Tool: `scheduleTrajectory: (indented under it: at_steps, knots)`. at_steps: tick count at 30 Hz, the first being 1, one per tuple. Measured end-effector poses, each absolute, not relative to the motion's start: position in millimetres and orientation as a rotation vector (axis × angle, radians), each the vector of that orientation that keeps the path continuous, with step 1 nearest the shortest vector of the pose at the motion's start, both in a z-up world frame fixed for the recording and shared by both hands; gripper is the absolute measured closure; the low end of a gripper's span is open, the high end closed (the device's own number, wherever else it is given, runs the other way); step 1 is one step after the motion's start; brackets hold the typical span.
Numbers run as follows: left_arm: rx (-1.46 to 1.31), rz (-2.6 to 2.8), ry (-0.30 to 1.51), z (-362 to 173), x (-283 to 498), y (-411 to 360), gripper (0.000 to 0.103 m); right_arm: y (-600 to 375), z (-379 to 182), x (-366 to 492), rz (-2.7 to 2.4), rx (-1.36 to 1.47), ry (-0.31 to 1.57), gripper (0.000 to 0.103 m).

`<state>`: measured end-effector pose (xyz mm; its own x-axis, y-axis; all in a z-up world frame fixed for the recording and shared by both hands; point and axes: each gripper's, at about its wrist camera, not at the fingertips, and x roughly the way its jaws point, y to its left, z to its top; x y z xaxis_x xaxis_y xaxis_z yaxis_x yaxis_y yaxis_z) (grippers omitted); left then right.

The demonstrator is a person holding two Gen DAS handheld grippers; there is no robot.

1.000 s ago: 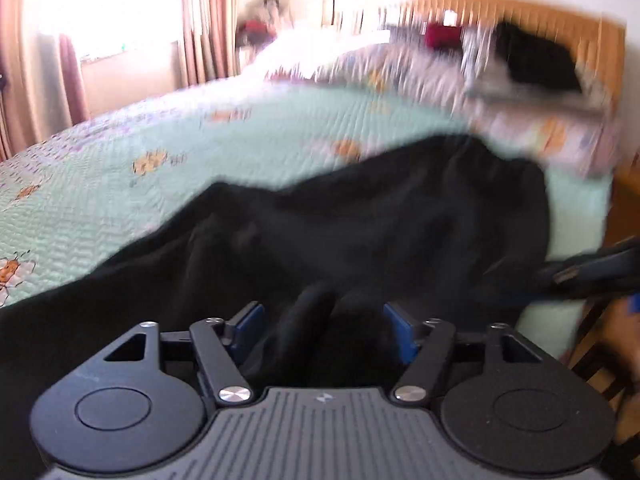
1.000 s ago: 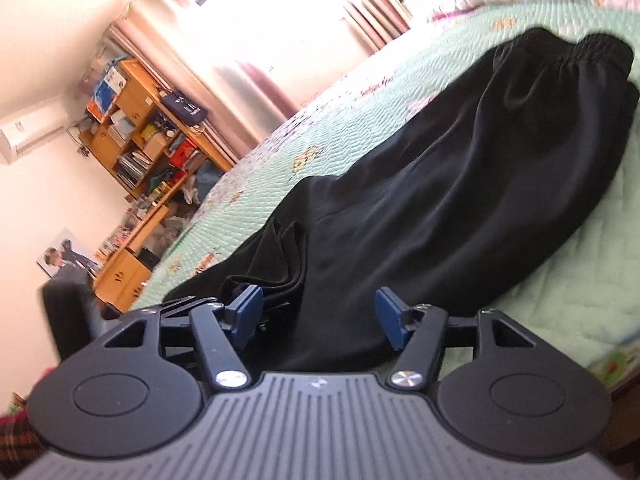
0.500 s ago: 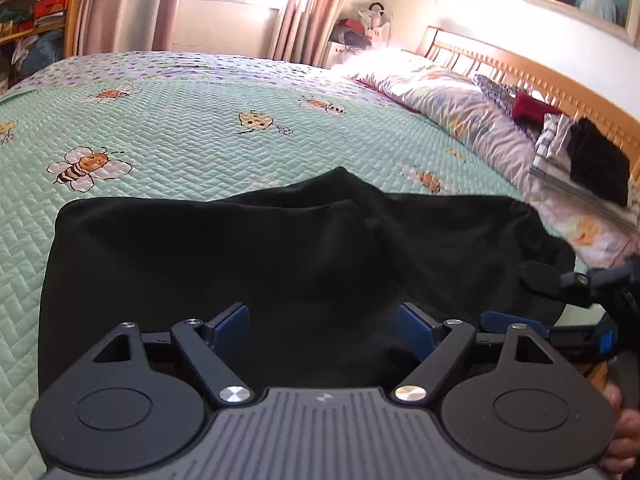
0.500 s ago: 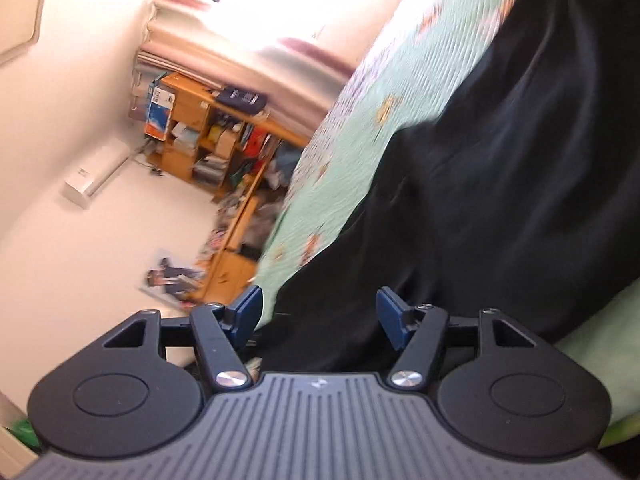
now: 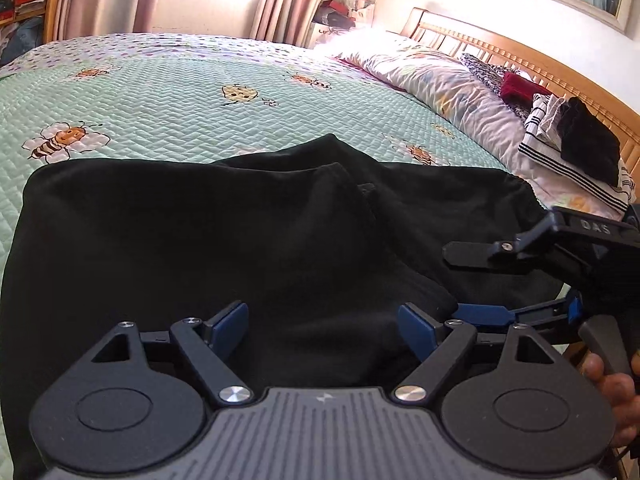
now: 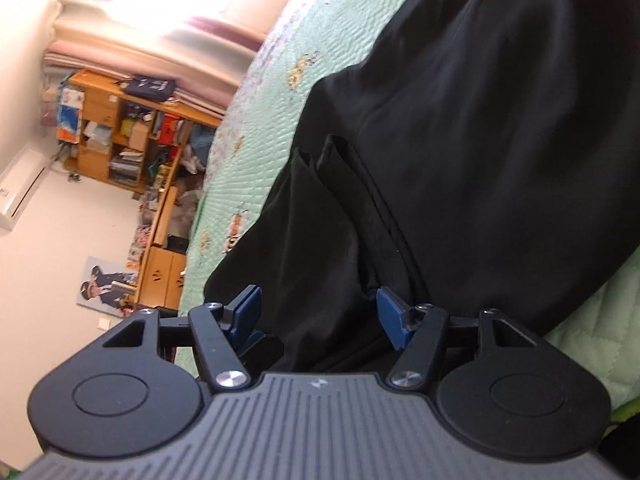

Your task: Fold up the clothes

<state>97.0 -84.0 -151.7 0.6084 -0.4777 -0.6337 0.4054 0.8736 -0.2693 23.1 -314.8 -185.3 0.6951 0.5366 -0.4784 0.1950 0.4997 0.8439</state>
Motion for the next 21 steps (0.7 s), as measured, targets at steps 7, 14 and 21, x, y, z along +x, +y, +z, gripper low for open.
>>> scheduleTrajectory:
  at_steps: [7,14,21]
  knots:
    - [-0.105,-0.5,0.768,-152.4,102.3,-78.2,0.017,-298.6,-190.8,40.8,0.233,0.993,0.828,0.087]
    - [-0.145,-0.515,0.769,-146.8,100.1,-68.7,0.016,-296.6,-180.2,18.3,0.274,0.965,0.784,0.088]
    - [-0.157,-0.606,0.774,-135.7,92.4,-74.9,0.014,-303.1,-167.3,7.7,0.3,0.987,0.704,0.094]
